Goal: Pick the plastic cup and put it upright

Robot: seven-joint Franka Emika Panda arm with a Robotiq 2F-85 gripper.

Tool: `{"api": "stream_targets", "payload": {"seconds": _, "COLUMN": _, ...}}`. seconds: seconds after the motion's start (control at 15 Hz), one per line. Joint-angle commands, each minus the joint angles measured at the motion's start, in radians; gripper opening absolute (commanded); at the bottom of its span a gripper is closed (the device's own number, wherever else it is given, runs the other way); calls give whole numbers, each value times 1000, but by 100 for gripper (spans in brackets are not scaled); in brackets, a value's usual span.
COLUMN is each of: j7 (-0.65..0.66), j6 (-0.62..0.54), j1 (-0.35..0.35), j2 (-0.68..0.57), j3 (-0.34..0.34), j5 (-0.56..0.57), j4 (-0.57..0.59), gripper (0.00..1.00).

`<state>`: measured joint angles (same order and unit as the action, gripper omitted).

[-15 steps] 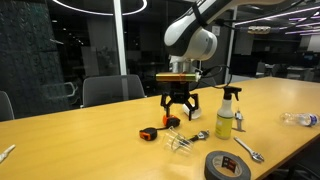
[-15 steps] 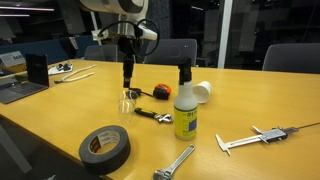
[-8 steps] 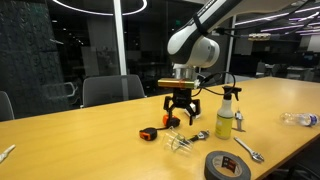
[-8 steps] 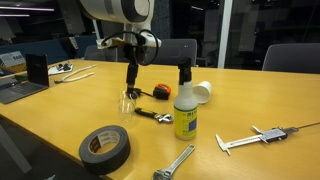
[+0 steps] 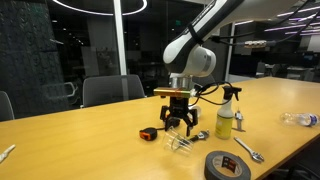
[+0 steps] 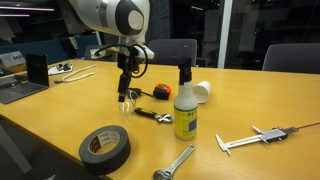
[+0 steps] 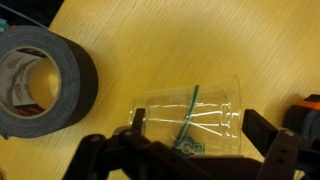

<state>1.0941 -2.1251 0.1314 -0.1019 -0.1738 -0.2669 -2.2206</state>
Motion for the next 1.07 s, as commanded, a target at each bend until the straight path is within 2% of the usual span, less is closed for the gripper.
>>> {"api": "stream_targets", "payload": {"seconds": 0.0, "j7": 8, "j6": -4, "j1": 22, "j2": -20, "j3": 9, "j5": -18, "j4": 10, "gripper": 100}}
{"api": "stream_targets", "payload": {"seconds": 0.13, "j7": -14, "j6": -1, "j1": 23, "j2": -28, "j3": 9, "j5": -18, "j4": 10, "gripper": 97}}
{"api": "stream_targets", "payload": {"seconds": 0.2, "j7": -27, "j6": 0, "j1": 25, "j2": -31, "j3": 9, "j5": -14, "j4": 9, "gripper": 74}}
{"api": "stream_targets", "payload": {"seconds": 0.33, "j7": -56, "j6": -2, "j1": 28, "j2": -34, "j3": 8, "j5": -3, "j4": 5, "gripper": 69}}
{"api": "stream_targets", "payload": {"seconds": 0.47, "j7": -78, "j6": -2, "j1": 30, "j2": -35, "j3": 9, "j5": 1, "j4": 4, "gripper": 52}}
{"api": "stream_targets", "payload": {"seconds": 0.8, "j7": -111, "j6": -4, "j1": 35, "j2": -32, "j3": 10, "j5": 4, "j4": 4, "gripper": 16}}
{"api": "stream_targets", "payload": {"seconds": 1.0, "j7": -122, "j6": -7, "j1": 29, "j2": -17, "j3": 18, "j5": 16, "j4": -2, "gripper": 8}}
